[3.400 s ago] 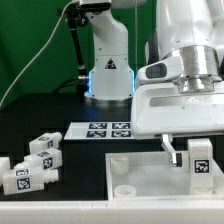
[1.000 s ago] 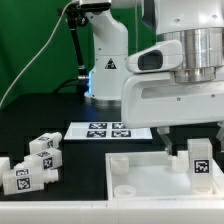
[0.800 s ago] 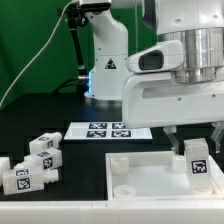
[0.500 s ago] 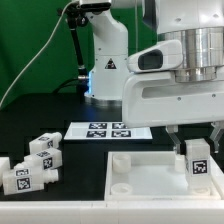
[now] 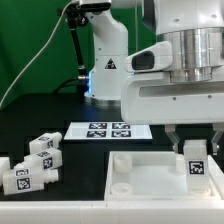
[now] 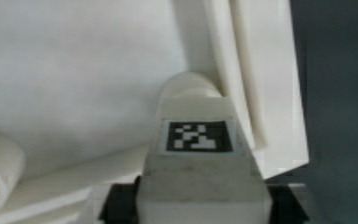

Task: Assemble one leg

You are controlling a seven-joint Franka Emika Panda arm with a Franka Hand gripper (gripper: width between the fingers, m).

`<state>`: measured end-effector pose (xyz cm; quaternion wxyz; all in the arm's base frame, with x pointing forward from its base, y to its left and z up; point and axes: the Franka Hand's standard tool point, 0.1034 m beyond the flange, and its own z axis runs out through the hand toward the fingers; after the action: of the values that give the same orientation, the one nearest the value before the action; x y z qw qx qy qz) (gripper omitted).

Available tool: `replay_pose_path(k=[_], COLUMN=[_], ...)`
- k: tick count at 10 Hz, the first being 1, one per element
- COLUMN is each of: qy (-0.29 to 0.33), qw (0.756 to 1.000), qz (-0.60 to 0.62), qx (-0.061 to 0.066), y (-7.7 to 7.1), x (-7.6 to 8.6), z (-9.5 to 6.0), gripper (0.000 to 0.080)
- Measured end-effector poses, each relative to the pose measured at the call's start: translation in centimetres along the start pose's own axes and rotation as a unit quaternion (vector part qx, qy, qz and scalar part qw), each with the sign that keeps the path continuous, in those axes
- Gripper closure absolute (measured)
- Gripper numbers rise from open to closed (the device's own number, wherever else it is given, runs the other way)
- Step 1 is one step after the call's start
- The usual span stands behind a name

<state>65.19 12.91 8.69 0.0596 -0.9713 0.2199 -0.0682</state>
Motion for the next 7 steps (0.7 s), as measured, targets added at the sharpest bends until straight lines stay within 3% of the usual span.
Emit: replay_pose_path(k=[3,7], qy=[0.002,-0.018], qw=[0.985,0.916], qz=[0.174,0.400], qx=[0.014,0.019], y=[-0.08,-0.21], x=[0.07,-0.24], z=[0.11,0.16], gripper=[0.0514,0.0514])
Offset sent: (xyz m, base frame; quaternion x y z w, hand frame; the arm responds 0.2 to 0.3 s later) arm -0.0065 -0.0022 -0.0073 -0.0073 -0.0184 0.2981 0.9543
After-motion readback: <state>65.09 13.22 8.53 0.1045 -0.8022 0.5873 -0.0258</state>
